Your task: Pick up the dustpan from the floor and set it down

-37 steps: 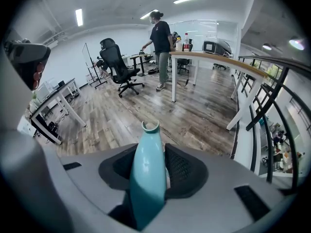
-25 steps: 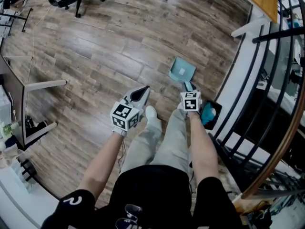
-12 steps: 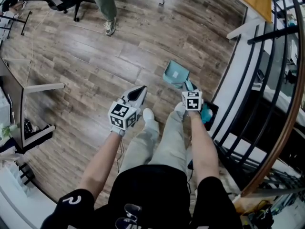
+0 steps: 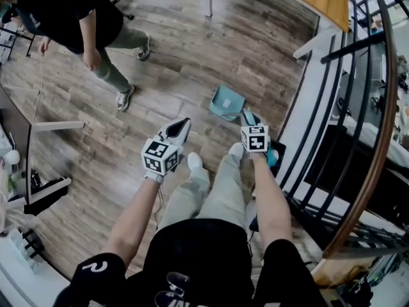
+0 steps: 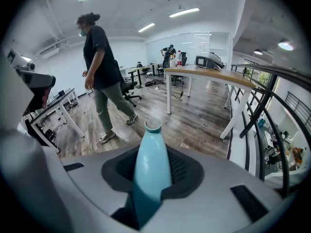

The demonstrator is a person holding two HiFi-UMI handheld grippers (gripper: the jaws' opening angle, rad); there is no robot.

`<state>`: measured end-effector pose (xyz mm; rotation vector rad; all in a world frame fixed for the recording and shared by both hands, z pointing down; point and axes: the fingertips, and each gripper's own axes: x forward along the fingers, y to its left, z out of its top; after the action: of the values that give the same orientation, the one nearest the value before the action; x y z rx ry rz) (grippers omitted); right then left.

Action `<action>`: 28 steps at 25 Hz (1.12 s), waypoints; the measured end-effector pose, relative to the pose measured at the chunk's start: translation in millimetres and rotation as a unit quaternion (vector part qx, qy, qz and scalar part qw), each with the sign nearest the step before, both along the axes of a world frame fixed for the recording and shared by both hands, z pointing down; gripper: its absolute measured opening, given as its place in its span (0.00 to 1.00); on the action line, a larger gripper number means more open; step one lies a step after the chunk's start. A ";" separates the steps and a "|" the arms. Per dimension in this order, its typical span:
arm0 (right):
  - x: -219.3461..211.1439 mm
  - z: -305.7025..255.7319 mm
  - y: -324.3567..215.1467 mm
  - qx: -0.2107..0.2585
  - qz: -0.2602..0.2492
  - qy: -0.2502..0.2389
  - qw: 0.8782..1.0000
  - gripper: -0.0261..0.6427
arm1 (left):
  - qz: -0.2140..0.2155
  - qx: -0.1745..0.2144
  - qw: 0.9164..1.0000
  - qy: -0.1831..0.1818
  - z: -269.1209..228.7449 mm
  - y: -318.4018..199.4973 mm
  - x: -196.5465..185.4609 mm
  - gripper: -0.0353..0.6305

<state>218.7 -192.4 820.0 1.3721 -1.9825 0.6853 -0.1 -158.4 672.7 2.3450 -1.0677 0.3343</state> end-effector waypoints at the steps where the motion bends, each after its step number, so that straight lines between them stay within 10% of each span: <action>1: 1.4 -5.0 0.6 0.003 0.001 0.000 1.000 0.17 | 0.001 0.002 1.000 0.000 -2.7 1.0 1.3 0.05; 28: 2.3 -277.6 -7.2 0.136 0.007 -0.020 0.991 0.17 | -0.020 0.107 0.994 0.024 -157.4 -1.7 -12.6 0.05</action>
<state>221.0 -199.6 542.4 1.5394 -2.1613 0.4637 -12.7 -160.1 515.2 2.5019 -1.1771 0.1540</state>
